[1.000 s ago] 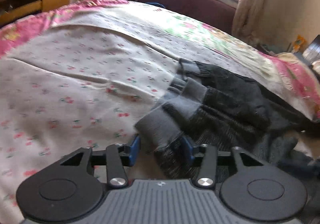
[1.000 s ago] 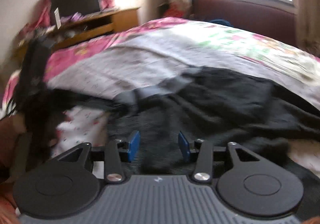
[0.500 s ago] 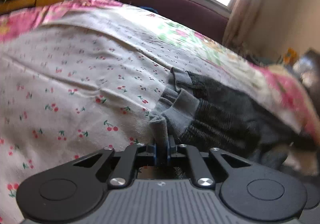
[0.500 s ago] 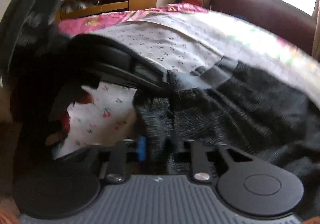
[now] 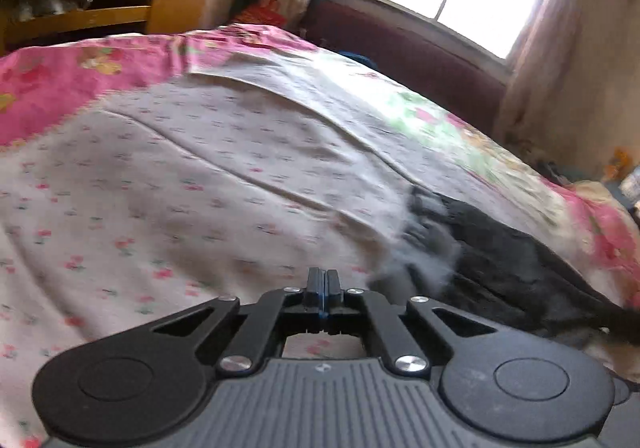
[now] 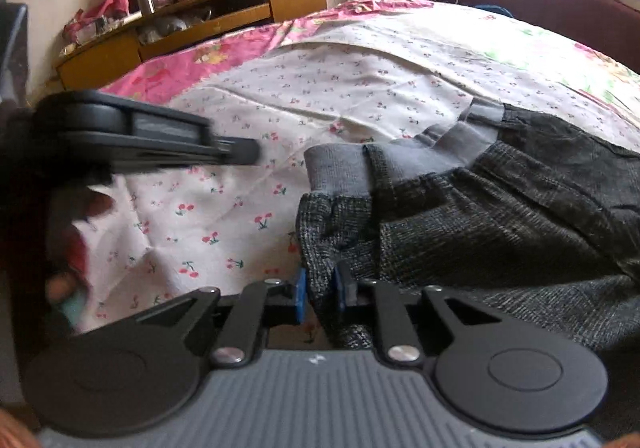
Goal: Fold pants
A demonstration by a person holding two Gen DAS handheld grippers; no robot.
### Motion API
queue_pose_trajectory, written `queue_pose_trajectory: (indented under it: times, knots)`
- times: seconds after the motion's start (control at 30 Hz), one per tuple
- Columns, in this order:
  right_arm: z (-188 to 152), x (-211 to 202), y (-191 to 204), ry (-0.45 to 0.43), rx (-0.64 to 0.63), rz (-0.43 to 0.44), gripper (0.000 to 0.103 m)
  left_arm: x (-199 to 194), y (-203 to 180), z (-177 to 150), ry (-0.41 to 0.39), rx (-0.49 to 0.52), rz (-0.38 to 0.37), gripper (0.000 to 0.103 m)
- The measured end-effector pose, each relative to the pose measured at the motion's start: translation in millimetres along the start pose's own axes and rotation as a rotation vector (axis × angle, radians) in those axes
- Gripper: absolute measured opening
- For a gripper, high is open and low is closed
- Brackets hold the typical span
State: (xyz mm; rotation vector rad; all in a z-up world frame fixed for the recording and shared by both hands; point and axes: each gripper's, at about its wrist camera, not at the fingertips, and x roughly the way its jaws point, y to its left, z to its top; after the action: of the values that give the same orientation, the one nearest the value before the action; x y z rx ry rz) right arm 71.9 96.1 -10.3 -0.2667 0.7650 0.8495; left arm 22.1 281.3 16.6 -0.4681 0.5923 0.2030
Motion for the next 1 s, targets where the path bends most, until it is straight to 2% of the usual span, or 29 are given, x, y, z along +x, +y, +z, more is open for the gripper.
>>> queue_pose_trajectory:
  times: [0.07, 0.17, 0.23, 0.27, 0.3, 0.33, 0.43, 0.53, 0.63, 0.67, 0.77, 0.87, 0.97, 1.0]
  knots:
    - [1.1, -0.5, -5.2, 0.015, -0.001, 0.018, 0.021, 1.6, -1.9, 8.1, 0.027, 0.040, -0.033, 0.016]
    - [5.3, -28.9, -36.7, -0.031, 0.047, 0.113, 0.021, 7.3, -31.3, 19.1, 0.034, 0.225, -0.029, 0.018]
    - [9.7, -54.9, -68.7, -0.072, 0.061, 0.130, 0.029, 19.4, -55.8, 28.7, 0.058, 0.329, -0.077, 0.023]
    - [11.0, -67.5, -86.1, -0.101, 0.045, 0.099, 0.030, 28.2, -67.1, 33.1, 0.072, 0.369, -0.096, 0.026]
    - [12.9, -78.6, -109.4, -0.120, 0.008, 0.029, 0.032, 39.3, -79.7, 37.5, 0.088, 0.409, -0.116, 0.032]
    - [13.9, -83.9, -127.2, -0.120, -0.014, -0.020, 0.033, 53.3, -93.4, 42.0, 0.097, 0.451, -0.132, 0.037]
    - [17.3, -93.2, -202.6, -0.077, -0.040, -0.178, 0.036, 101.6, -129.1, 59.1, 0.136, 0.549, -0.170, 0.042]
    - [21.3, -91.7, -275.5, -0.039, -0.023, -0.317, 0.037, 157.5, -152.7, 79.2, 0.181, 0.575, -0.203, 0.043]
    - [26.4, -84.5, -328.9, 0.000, -0.007, -0.379, 0.038, 209.0, -172.4, 91.5, 0.231, 0.631, -0.202, 0.043]
    - [28.6, -81.2, -344.9, 0.016, -0.010, -0.385, 0.038, 218.5, -177.5, 94.1, 0.242, 0.654, -0.201, 0.043]
    - [35.2, -68.1, -372.7, 0.076, 0.007, -0.333, 0.039, 236.0, -178.7, 100.5, 0.280, 0.705, -0.212, 0.045]
    - [37.3, -56.2, -386.4, 0.114, 0.032, -0.270, 0.041, 247.3, -176.9, 106.6, 0.297, 0.731, -0.217, 0.058]
    - [34.9, -42.6, -397.0, 0.154, 0.057, -0.233, 0.044, 261.1, -173.5, 109.4, 0.333, 0.732, -0.224, 0.070]
    - [33.8, -36.8, -398.4, 0.176, 0.058, -0.245, 0.044, 265.8, -173.4, 110.3, 0.335, 0.736, -0.220, 0.075]
